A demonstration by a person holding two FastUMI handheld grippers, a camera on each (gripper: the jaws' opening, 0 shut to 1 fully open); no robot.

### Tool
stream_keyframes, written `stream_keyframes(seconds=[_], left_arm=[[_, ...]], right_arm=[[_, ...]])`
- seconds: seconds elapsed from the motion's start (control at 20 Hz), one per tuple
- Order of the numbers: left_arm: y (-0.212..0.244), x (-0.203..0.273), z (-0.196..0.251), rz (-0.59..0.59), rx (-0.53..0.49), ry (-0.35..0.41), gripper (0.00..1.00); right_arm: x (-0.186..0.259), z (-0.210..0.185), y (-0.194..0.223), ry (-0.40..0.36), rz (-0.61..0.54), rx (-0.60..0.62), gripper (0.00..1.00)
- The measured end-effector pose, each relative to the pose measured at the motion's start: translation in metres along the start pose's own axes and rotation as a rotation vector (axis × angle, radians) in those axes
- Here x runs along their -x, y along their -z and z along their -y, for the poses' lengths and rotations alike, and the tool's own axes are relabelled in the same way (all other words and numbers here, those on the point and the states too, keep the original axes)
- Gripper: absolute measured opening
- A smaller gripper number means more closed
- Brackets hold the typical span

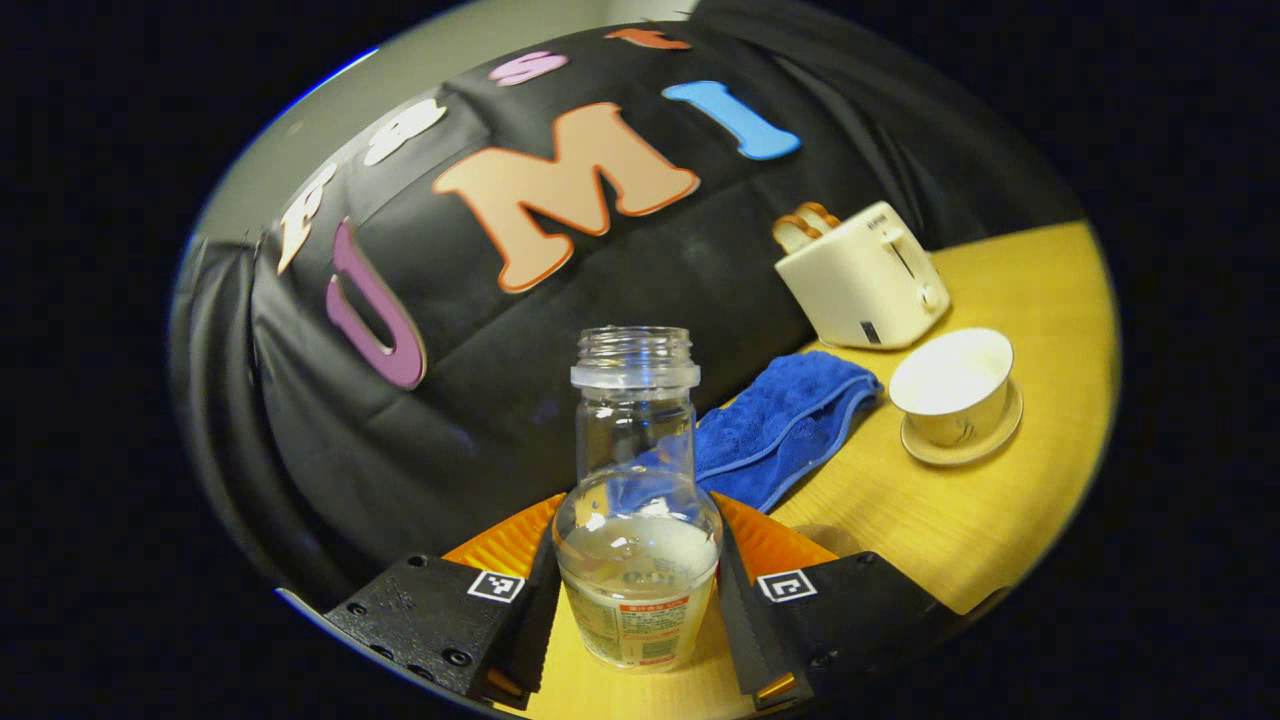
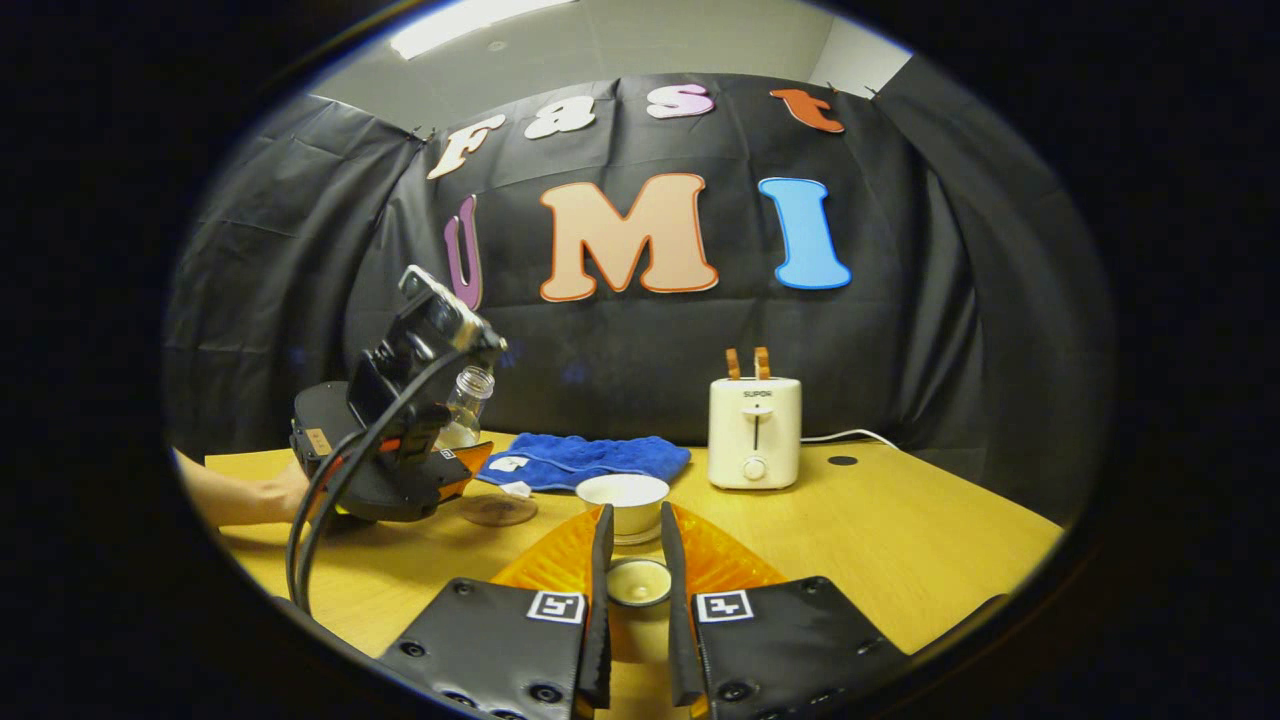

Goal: Open the teacup lid with one hand, grasp the water bottle and pour water into the teacup with the other hand; after pouring, place the water bottle on the coaster and then close the teacup lid.

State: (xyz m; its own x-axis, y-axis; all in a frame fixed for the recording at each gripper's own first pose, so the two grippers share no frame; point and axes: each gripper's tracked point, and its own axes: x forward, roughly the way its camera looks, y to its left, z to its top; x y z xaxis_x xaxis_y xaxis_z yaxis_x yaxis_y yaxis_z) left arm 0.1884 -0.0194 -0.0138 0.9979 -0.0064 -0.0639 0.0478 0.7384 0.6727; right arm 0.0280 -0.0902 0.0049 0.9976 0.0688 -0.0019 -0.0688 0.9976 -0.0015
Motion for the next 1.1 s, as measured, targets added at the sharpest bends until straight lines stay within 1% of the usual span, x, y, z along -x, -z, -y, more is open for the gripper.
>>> stream_keyframes(seconds=[0.1,0.15,0.2,0.35,0.4,0.55,0.8,0.85,1.1], left_arm=[[-0.004,-0.005,0.013,-0.005,-0.185,0.028,0.68],[-0.008,-0.009,0.023,-0.011,-0.248,0.046,0.69],[-0.011,-0.012,0.031,-0.009,-0.293,0.059,0.68],[-0.02,-0.017,0.044,-0.005,-0.405,0.085,0.69],[-0.024,-0.018,0.047,-0.001,-0.455,0.089,0.67],[-0.031,-0.02,0.051,0.002,-0.591,0.095,0.69],[-0.041,-0.027,0.054,-0.004,-0.706,0.116,0.69],[-0.042,-0.027,0.056,-0.006,-0.73,0.115,0.66],[-0.042,-0.029,0.059,-0.009,-0.797,0.124,0.67]], right_arm=[[-0.001,0.022,-0.001,0.041,-0.001,0.001,0.27],[-0.001,0.033,-0.001,0.062,-0.001,0.001,0.26],[-0.002,0.044,-0.001,0.081,0.0,0.001,0.26],[-0.003,0.064,-0.002,0.112,0.0,0.002,0.26],[-0.002,0.067,-0.002,0.12,0.001,0.003,0.26],[-0.003,0.076,-0.003,0.148,0.003,0.005,0.26],[-0.002,0.074,-0.002,0.145,0.005,0.006,0.26],[-0.002,0.074,-0.002,0.145,0.004,0.005,0.26],[-0.002,0.073,-0.003,0.14,0.006,0.005,0.26]])
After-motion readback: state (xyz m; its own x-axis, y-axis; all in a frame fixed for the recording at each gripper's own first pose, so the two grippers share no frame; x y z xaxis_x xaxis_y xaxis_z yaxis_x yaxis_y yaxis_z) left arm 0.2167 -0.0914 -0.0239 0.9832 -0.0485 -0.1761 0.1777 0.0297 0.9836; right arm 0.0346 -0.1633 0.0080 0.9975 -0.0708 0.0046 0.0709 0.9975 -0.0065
